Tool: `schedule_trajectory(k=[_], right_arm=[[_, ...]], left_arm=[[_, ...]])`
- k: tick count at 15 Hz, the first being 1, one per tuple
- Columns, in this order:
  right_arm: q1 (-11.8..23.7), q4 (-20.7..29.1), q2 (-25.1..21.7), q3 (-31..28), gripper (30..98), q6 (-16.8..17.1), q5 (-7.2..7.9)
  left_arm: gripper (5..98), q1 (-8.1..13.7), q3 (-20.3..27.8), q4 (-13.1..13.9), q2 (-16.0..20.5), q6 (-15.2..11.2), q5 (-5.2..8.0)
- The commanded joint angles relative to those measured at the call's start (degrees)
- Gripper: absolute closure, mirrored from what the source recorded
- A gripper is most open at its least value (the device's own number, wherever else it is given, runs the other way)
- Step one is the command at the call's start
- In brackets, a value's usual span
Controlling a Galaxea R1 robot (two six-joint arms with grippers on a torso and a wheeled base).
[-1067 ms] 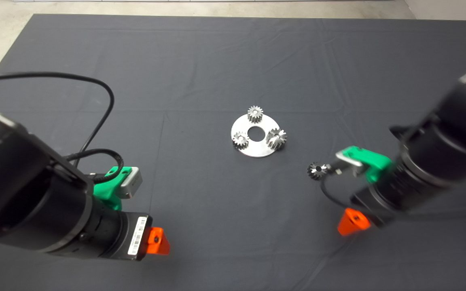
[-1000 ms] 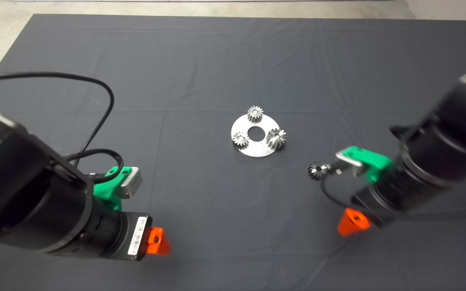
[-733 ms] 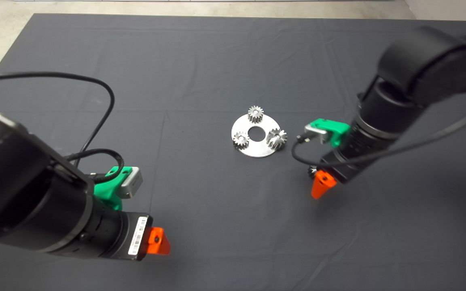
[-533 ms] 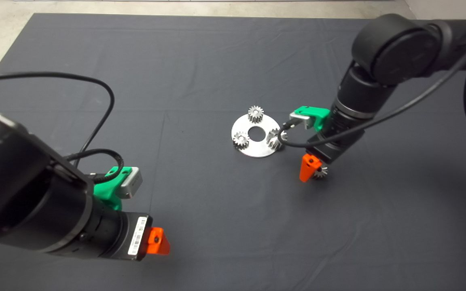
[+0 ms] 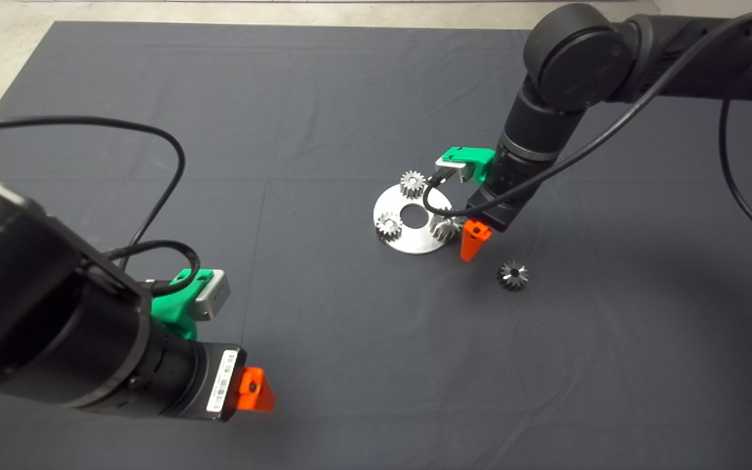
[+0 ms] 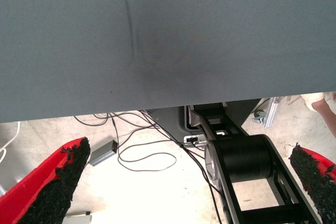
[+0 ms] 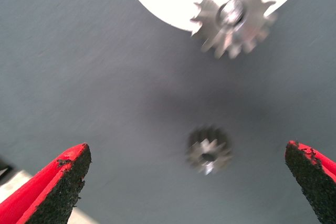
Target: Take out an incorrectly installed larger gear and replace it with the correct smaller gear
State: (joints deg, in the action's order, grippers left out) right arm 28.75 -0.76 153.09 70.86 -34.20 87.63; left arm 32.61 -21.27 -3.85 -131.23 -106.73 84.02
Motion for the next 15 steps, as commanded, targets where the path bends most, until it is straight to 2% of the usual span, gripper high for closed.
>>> schedule_trajectory(k=[1,5,7,8,9,12,15], right_arm=[[1.29,-9.81,0.42,0.58,30.8,3.85,7.38],[1.28,-13.19,-0.20,1.02,30.8,3.70,7.30],[0.13,-14.35,0.48,2.86,30.8,3.76,6.97],[-0.70,-14.40,1.28,6.04,30.8,3.79,6.52],[-1.06,-14.34,2.66,8.81,30.8,3.61,4.98],[-2.01,-14.00,3.93,9.63,30.8,3.17,2.55],[-2.29,-13.74,5.35,10.42,30.8,2.82,1.84]], left_arm=[[5.4,0.97,0.72,0.86,-0.04,-0.06,0.36],[5.4,0.88,0.81,0.86,0.14,-0.36,0.48],[5.4,0.88,0.90,0.86,0.49,-0.83,0.27],[5.4,0.88,0.90,0.86,0.62,-1.11,0.27],[5.4,0.79,0.98,0.86,0.66,-1.11,0.46],[5.4,0.70,1.07,0.95,0.49,-1.11,0.80],[5.4,0.70,1.07,0.95,0.56,-1.20,0.80]])
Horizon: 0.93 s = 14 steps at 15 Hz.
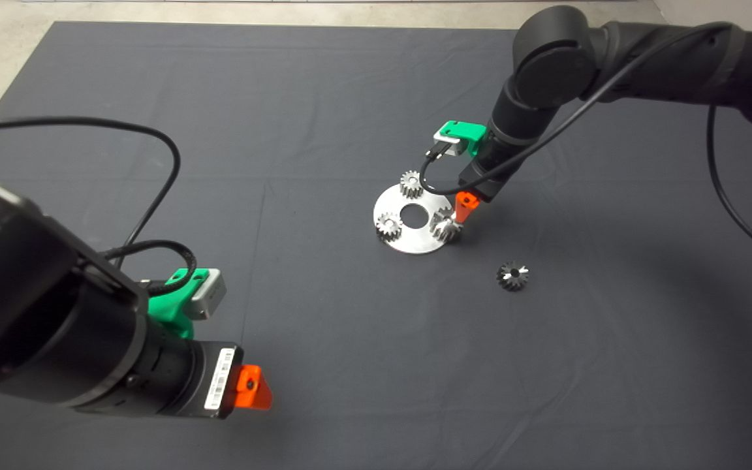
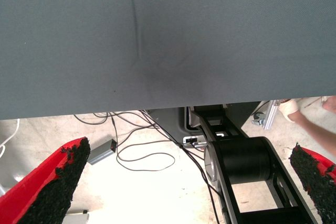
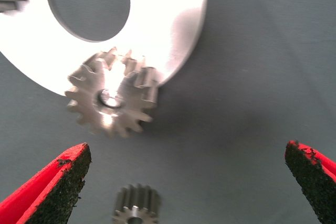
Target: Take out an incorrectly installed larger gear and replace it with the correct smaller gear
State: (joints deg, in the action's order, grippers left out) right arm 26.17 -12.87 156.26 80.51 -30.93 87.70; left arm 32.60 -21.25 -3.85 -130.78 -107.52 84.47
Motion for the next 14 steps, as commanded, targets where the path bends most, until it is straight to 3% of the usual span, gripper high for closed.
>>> schedule_trajectory(k=[1,4,10,14], right_arm=[[0.38,-1.54,2.76,0.86,30.8,-0.54,1.69],[0.82,0.04,5.42,0.95,30.8,-4.05,1.77],[0.82,0.66,6.48,1.41,30.8,-6.34,1.77],[0.46,0.57,6.18,2.14,30.8,-5.99,1.60]], left_arm=[[5.4,0.72,1.05,0.95,0.04,-0.41,0.43],[5.4,0.63,1.05,0.95,0.04,0.03,0.52],[5.4,0.63,1.05,0.95,0.04,0.38,0.96],[5.4,0.63,1.05,0.95,0.04,0.47,0.96]])
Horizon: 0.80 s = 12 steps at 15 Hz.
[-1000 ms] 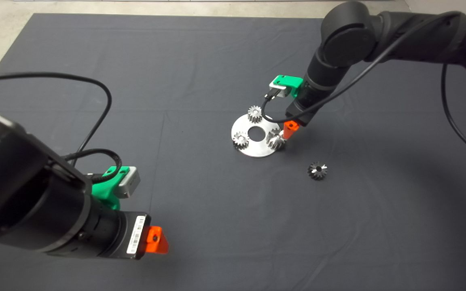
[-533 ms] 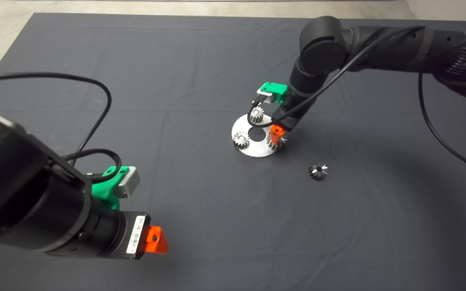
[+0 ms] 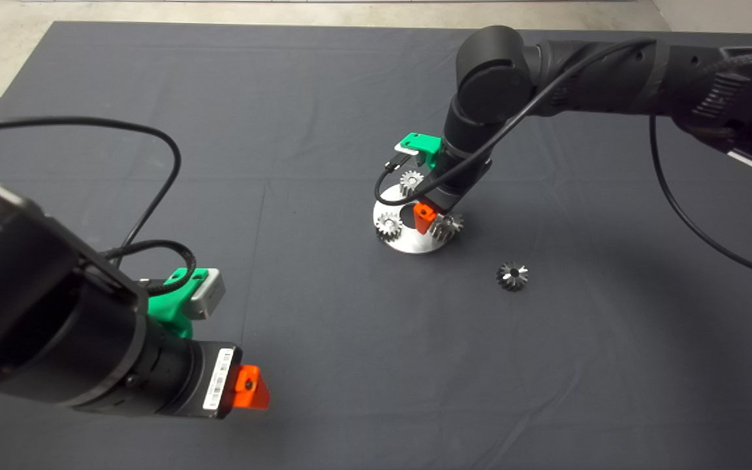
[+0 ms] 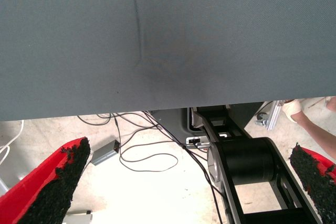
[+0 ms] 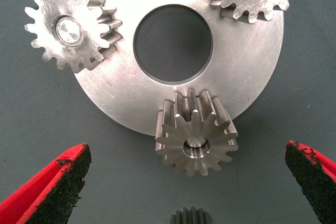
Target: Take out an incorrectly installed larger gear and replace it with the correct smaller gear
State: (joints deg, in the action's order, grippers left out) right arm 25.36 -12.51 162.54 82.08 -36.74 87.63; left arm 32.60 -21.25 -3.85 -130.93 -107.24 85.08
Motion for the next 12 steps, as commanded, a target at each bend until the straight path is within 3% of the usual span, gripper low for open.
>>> schedule_trajectory(k=[1,4,12], right_arm=[[1.28,0.20,0.11,1.31,30.8,0.09,1.67],[1.02,0.20,0.20,1.58,30.8,0.09,0.53],[-1.45,0.20,0.20,1.49,30.8,0.00,0.62]], left_arm=[[5.4,0.63,1.05,0.95,0.16,0.19,0.35],[5.4,0.63,1.05,1.04,0.18,0.28,0.35],[5.4,0.63,1.14,1.13,0.18,0.28,0.26]])
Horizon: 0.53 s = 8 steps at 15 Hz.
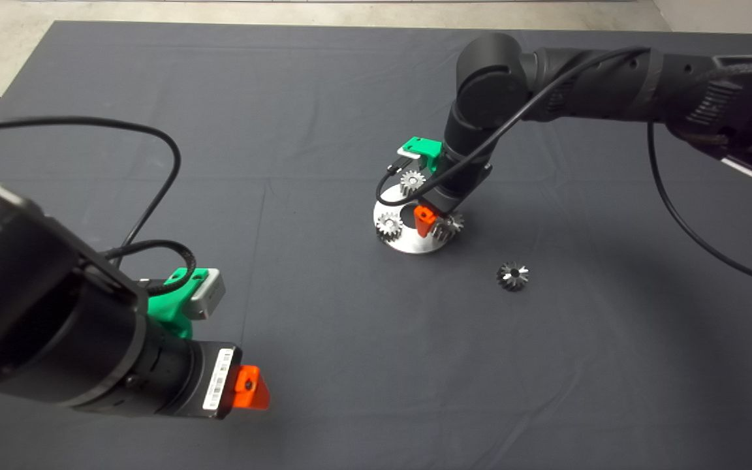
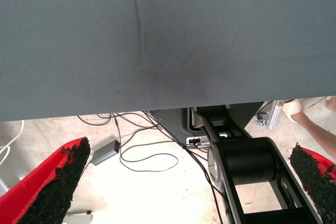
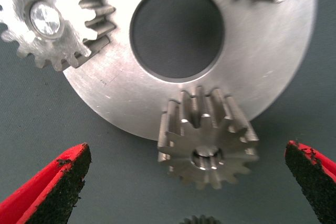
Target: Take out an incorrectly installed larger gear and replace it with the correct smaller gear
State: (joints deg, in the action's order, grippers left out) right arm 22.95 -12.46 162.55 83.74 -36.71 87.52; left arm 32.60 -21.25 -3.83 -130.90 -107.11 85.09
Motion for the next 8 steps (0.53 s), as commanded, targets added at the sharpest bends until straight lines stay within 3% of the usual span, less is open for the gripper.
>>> schedule_trajectory(k=[1,8], right_arm=[[0.95,0.15,0.19,-0.12,30.8,-0.03,0.76],[0.95,0.07,0.01,-0.09,30.8,0.06,1.17]], left_arm=[[5.4,0.63,1.13,1.15,0.16,0.14,0.25],[5.4,0.63,1.05,1.19,0.16,0.40,0.25]])
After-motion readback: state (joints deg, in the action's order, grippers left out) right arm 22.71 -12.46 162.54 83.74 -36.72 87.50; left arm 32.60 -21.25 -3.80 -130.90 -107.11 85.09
